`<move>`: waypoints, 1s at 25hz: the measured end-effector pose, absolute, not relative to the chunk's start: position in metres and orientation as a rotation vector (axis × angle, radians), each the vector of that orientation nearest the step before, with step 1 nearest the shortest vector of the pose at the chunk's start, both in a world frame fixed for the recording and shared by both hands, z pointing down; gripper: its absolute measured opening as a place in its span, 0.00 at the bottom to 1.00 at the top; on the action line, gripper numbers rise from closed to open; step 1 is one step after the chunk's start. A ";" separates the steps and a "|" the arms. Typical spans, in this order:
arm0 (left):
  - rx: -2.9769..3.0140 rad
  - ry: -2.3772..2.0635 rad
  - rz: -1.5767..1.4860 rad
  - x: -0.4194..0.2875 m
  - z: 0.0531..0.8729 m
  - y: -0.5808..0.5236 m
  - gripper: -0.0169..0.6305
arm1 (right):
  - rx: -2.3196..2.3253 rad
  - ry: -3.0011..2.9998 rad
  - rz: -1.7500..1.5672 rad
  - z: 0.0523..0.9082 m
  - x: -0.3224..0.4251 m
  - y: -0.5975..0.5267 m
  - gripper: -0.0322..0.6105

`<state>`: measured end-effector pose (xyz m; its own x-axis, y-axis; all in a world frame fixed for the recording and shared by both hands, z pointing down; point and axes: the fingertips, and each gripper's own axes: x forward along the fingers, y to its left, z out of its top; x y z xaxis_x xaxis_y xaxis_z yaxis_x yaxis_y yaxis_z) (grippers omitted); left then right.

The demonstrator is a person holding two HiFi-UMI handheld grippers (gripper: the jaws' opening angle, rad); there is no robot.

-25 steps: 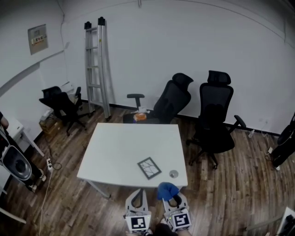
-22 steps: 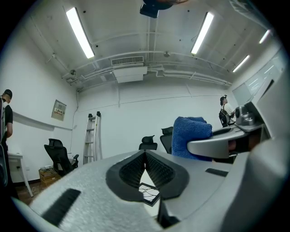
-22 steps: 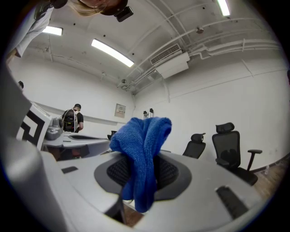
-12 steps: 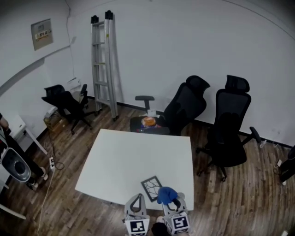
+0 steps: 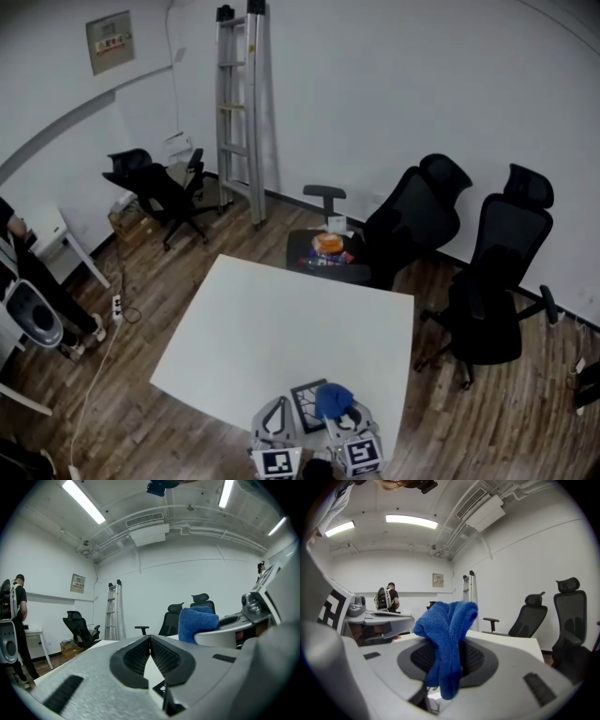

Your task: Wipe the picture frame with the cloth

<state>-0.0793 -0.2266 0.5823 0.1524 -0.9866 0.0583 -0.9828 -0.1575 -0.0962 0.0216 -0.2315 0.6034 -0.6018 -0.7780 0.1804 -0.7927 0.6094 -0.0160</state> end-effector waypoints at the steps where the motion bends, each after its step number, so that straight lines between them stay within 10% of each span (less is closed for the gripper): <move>1: -2.350 2.026 -0.176 -0.082 0.584 -0.229 0.03 | 1.286 -2.683 0.147 0.607 0.016 -0.234 0.23; 25: -2.395 2.030 -0.296 -0.139 0.615 -0.268 0.03 | 0.970 -2.462 0.441 0.685 -0.076 -0.269 0.23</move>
<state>-0.1391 -0.2682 0.6147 0.1537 -0.9766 0.1502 -0.9788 -0.1713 -0.1123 -0.0759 -0.2693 0.6850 -0.6487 -0.5565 0.5192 -0.7021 0.7009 -0.1259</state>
